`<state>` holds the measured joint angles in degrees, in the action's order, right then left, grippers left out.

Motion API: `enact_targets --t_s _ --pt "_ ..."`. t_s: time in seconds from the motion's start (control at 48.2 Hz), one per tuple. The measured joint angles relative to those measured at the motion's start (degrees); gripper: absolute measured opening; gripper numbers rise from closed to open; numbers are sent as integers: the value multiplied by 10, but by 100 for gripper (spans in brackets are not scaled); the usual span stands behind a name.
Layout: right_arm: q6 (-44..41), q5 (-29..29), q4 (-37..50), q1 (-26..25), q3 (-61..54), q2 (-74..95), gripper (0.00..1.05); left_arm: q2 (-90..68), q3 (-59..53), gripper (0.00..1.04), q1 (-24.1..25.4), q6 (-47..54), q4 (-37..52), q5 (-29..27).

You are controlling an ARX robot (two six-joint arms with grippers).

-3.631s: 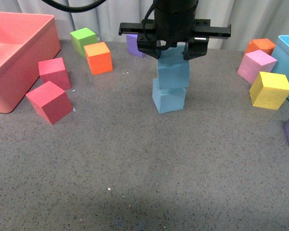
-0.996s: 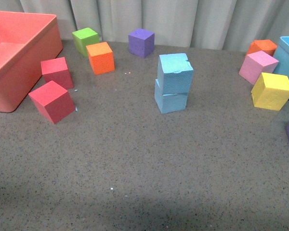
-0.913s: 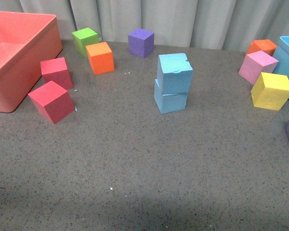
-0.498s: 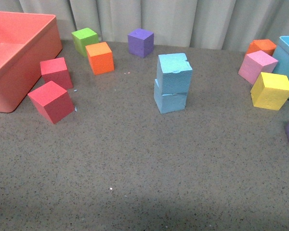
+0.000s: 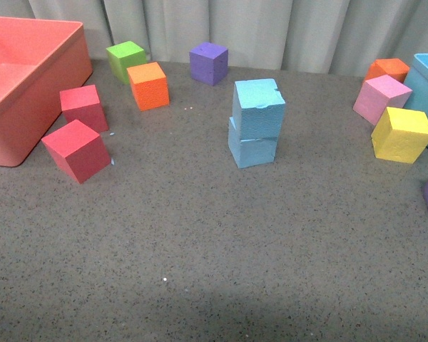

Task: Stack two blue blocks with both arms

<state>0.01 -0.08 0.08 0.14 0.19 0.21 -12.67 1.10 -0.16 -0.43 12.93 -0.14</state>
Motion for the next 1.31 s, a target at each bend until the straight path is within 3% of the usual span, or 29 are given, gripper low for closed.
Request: enact_targets --t_s 0.228,0.353,0.477,0.705,0.788,1.017,1.307 --pt "0 0 0 0 0 0 95 29 0 4 0 0 -29 0" --pt "0 0 0 0 0 0 95 108 0 4 0 0 -123 1" --pt "0 0 0 0 0 0 95 123 0 4 0 0 -128 0" --pt "0 0 0 0 0 0 95 124 0 43 0 0 -128 0" --pt "0 0 0 0 0 0 95 124 0 63 0 0 -128 0" --pt "0 0 0 0 0 0 95 124 0 99 0 0 -128 0" --pt "0 0 0 0 0 0 95 124 0 98 0 1 -128 0"
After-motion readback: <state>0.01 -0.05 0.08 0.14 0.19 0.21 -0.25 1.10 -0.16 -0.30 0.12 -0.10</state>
